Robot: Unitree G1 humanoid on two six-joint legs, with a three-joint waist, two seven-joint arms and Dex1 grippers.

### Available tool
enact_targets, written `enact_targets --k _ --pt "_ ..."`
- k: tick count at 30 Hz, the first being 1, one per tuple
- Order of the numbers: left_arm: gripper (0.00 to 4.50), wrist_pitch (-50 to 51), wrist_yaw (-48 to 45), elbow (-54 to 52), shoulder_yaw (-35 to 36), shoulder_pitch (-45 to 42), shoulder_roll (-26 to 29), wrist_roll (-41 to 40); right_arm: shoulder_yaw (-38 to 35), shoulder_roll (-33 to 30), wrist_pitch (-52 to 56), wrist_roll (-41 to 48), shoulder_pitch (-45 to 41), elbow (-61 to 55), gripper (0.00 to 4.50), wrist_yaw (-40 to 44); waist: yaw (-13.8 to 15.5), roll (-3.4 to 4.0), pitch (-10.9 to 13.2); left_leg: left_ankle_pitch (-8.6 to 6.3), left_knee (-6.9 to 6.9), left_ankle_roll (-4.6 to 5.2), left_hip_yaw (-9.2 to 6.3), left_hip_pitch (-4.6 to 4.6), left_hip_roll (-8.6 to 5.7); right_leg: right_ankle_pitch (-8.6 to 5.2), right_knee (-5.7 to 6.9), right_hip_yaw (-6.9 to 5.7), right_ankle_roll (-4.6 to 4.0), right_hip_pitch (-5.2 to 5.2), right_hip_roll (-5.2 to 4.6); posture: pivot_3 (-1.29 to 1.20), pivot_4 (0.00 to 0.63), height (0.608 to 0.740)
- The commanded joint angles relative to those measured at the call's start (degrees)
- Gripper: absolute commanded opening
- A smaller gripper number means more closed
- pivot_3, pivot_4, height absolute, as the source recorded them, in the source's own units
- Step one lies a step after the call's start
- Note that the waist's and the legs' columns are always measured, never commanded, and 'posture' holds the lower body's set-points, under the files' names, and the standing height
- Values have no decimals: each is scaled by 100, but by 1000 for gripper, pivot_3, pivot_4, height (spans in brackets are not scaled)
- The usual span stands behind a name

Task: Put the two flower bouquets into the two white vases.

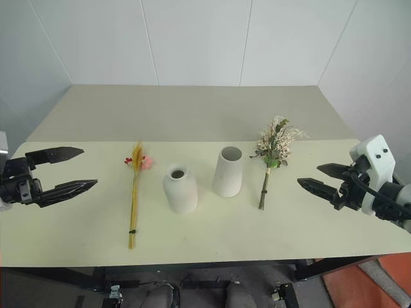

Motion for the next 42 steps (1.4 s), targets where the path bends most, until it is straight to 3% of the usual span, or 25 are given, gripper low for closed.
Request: enact_targets --k 1,16,21,26,30,34,42 --pt "4500 -74 -11 -37 41 -82 85 -59 -98 -136 22 -55 9 -89 3765 -1 0 0 0 0 0 0 0 0 0 0 0 0 0 0 0 0 150 740" --pt "4500 -99 -13 -43 -10 -105 42 -58 22 -244 204 3 -233 -36 3765 -22 -6 0 0 0 0 0 0 0 0 -1 0 0 -2 0 0 0 150 740" --pt "4500 -99 -143 84 -236 -350 77 -193 576 -274 1393 340 -1208 150 3765 -641 -18 0 0 0 0 0 1 2 0 -3 1 0 -5 0 0 0 150 740" --pt "4500 -131 -173 144 -662 -790 -6 -326 1636 352 3198 131 -3120 858 3765 -1781 -59 0 0 0 1 0 5 4 0 -10 4 7 -35 -4 1 0 150 740" --pt "4500 -242 -337 294 -1023 -1035 -68 -261 2363 1252 4063 -638 -4437 1763 3765 -2683 -96 0 0 1 0 1 5 -4 0 9 7 12 -7 -13 5 0 150 740" --pt "4500 -330 -316 384 -1220 -1231 -150 -223 2874 1981 3986 -1478 -5194 2845 3765 -3308 -99 0 0 1 0 1 4 -27 -2 32 4 11 -32 -29 5 0 150 740" --pt "4500 -329 -212 176 -1253 -1101 -260 -257 3629 2506 3186 -2313 -5662 4729 3765 -3165 -57 1 0 0 -1 2 4 -34 -4 33 -3 7 -31 -28 1 0 150 740"
